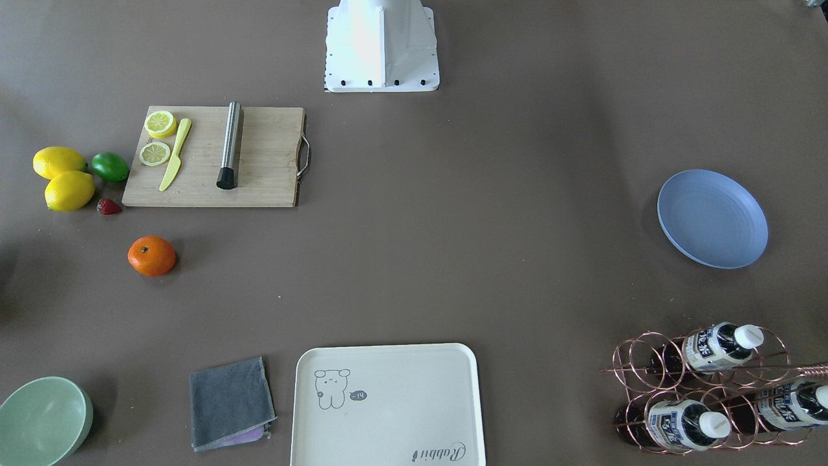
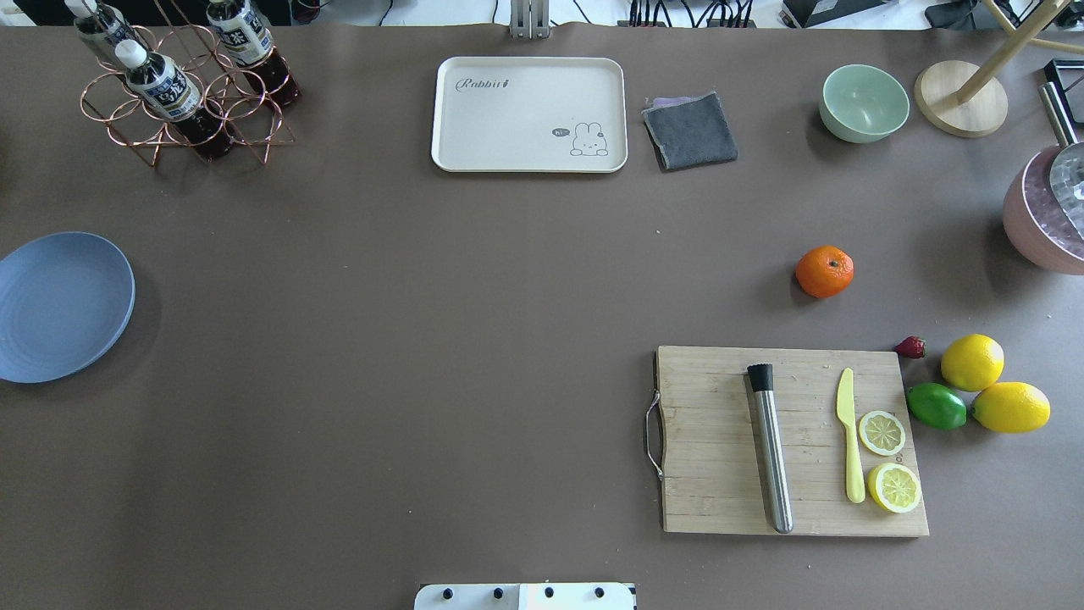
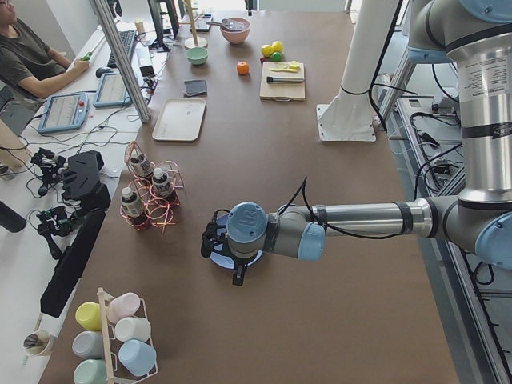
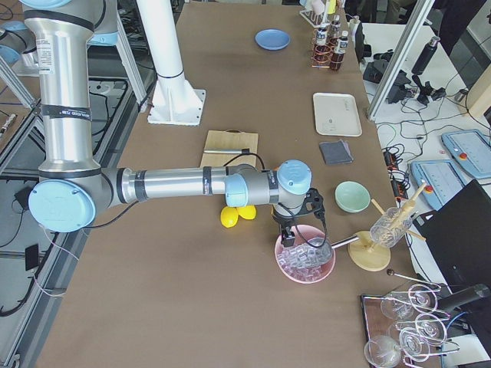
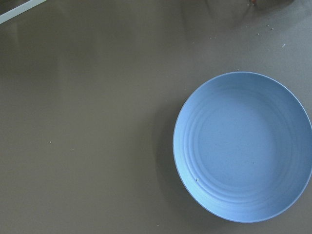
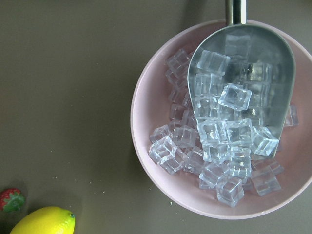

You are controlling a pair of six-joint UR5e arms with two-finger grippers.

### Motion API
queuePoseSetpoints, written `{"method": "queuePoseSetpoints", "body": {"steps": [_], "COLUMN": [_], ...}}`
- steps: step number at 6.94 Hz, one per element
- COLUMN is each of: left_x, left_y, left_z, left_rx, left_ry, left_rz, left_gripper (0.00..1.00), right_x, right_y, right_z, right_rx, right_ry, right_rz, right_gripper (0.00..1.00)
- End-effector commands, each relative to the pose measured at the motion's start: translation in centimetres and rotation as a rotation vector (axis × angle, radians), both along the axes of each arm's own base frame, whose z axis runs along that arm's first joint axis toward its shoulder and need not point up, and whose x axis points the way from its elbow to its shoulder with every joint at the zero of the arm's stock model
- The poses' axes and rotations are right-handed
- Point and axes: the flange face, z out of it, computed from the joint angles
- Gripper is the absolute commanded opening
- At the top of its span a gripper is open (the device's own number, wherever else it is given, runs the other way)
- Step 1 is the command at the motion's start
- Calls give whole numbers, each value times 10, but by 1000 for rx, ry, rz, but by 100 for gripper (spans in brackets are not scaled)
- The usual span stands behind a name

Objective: Pick orange to plate

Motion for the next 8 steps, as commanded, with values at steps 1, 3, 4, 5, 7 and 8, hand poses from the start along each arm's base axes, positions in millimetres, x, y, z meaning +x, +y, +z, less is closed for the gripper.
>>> {"method": "queuePoseSetpoints", "body": {"steps": [1,3,4,5,7,8], "left_x": [-1,0,0,0,2,7], "left_y": [8,9,10,10,-20,-40], "left_z": [5,6,7,11,24,30], "left_rx": [-12,-15,-15,-24,-47,-53], "left_ry": [2,3,11,2,2,6], "left_rz": [-1,-2,0,-1,-3,-21], "left_gripper": [97,97,97,97,98,97], "right_x": [0,0,-1,-1,-1,-2], "right_y": [3,6,6,6,5,5], "right_z": [2,6,6,5,8,8], "right_rx": [-5,-18,-22,-23,-25,-26], "right_ry": [1,-7,-16,-24,-22,-22], "right_rz": [0,2,1,0,-1,-2], "right_gripper": [100,100,100,100,100,100]}}
